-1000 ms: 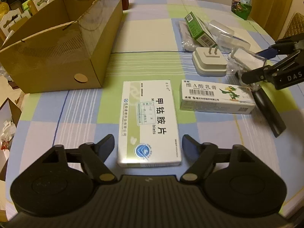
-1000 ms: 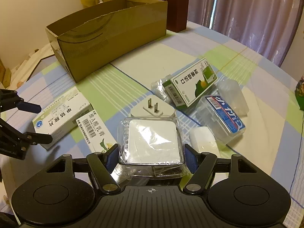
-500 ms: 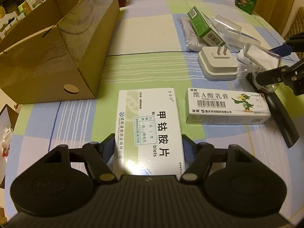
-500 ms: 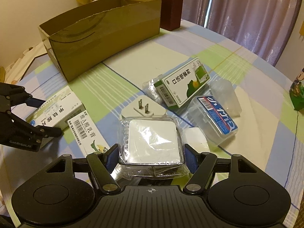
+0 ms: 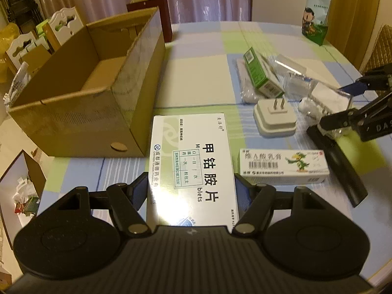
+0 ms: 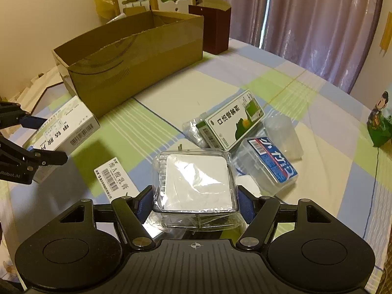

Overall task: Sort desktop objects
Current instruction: 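Lift and carry the medicine box and clear package over the cardboard box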

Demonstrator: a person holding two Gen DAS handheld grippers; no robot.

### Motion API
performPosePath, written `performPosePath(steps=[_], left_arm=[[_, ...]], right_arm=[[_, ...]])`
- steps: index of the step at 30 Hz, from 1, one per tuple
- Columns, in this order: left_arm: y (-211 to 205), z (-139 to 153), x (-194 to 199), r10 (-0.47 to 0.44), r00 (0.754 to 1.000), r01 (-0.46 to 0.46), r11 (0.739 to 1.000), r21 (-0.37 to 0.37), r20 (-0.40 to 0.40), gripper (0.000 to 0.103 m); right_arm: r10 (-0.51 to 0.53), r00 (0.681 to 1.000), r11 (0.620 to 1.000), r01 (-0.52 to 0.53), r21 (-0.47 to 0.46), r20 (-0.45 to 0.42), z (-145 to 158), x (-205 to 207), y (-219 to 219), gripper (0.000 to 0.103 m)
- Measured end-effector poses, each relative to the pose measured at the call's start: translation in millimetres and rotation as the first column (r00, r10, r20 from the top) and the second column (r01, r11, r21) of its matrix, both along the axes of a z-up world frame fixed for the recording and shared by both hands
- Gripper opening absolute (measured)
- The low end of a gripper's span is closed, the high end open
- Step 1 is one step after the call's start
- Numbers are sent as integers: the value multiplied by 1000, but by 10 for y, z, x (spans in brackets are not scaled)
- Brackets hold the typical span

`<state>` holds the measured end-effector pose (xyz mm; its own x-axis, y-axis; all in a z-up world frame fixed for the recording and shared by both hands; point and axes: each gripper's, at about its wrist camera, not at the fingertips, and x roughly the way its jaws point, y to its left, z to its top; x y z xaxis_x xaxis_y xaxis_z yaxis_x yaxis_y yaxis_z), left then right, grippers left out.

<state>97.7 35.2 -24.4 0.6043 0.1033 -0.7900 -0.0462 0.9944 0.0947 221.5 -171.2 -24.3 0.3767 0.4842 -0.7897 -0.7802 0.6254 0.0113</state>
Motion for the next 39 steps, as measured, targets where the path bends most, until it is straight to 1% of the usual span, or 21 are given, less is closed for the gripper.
performPosePath(steps=[4, 15, 20, 24, 30, 34, 39], left_arm=[[-53, 90, -3, 7, 1000, -7, 1000, -8, 15, 67], [-158, 337, 6, 13, 998, -13, 1000, 3, 60, 67], [-122, 499, 23, 33, 995, -34, 999, 9, 89, 67], [-65, 658, 13, 42, 993, -44, 999, 24, 112, 67], [165, 952, 23, 50, 987, -56, 998, 38, 151, 67], [470, 1137, 76, 55, 982, -62, 998, 30, 180, 67], [925, 1261, 263, 20, 979, -28, 999, 34, 203, 67]], right_arm=[[4, 1000, 1000, -4, 13, 10, 74, -21, -31, 69], [34, 999, 999, -36, 36, 34, 170, -21, -107, 69], [58, 997, 997, -60, 56, 44, 232, 45, -71, 69], [81, 995, 993, -86, 80, 59, 345, 47, 64, 69], [115, 990, 985, -124, 116, 83, 517, 50, 270, 69], [130, 986, 980, -143, 139, 101, 639, 50, 439, 69], [119, 984, 977, -140, 162, 130, 824, 48, 783, 69]])
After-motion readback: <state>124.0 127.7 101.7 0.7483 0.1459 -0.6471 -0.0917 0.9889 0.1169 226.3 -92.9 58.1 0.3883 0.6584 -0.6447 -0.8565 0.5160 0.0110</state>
